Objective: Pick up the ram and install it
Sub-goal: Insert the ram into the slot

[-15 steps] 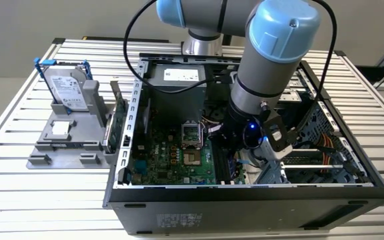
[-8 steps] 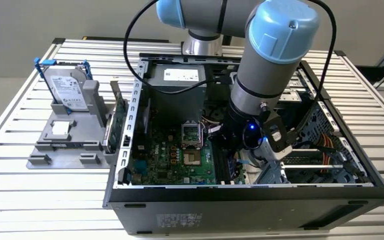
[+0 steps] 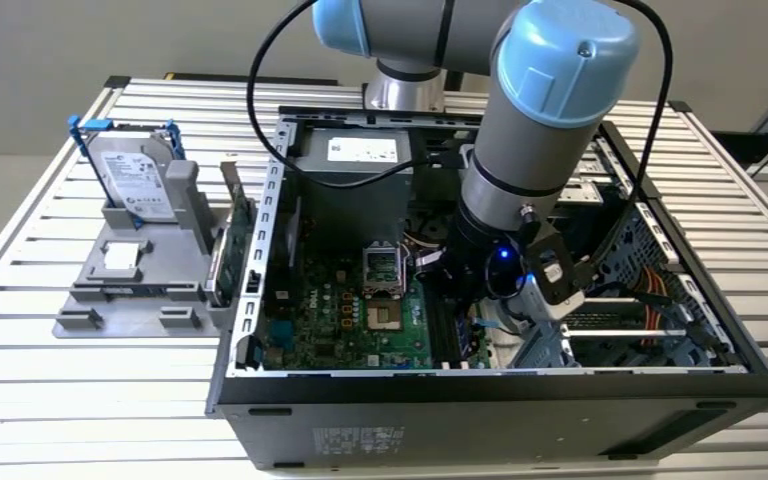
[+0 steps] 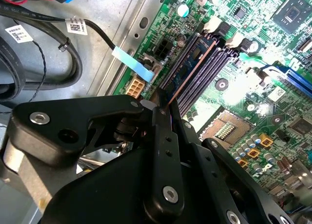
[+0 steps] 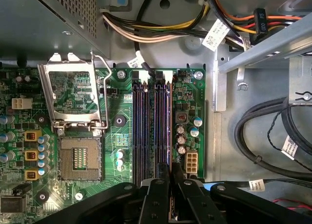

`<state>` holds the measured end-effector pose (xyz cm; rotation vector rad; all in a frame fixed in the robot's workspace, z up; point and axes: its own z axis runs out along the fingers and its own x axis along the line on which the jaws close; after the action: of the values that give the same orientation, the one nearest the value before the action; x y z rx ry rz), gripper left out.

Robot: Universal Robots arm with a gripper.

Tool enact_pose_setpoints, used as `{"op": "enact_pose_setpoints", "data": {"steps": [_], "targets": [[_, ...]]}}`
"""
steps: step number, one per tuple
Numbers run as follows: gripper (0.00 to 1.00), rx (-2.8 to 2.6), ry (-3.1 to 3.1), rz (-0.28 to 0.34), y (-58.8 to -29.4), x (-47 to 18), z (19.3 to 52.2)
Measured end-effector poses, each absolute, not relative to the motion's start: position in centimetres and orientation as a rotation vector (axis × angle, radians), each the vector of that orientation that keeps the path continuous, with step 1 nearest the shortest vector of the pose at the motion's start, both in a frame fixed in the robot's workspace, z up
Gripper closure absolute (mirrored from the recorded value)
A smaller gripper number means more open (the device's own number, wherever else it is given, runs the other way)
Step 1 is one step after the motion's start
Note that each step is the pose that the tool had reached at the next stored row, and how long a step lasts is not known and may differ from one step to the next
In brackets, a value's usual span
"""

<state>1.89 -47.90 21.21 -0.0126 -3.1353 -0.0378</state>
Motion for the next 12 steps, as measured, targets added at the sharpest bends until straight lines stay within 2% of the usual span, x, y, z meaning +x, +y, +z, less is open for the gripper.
{"op": "enact_pose_setpoints", "data": {"steps": [8, 9, 12], "targets": [[1.0, -0.013, -3.135, -0.038, -47.91, 1.88, 21.21], [0.0, -0.012, -3.135, -0.038, -47.9, 1.89, 21.21], [0.0, -0.012, -3.135, -0.038, -47.9, 1.88, 21.21]]}}
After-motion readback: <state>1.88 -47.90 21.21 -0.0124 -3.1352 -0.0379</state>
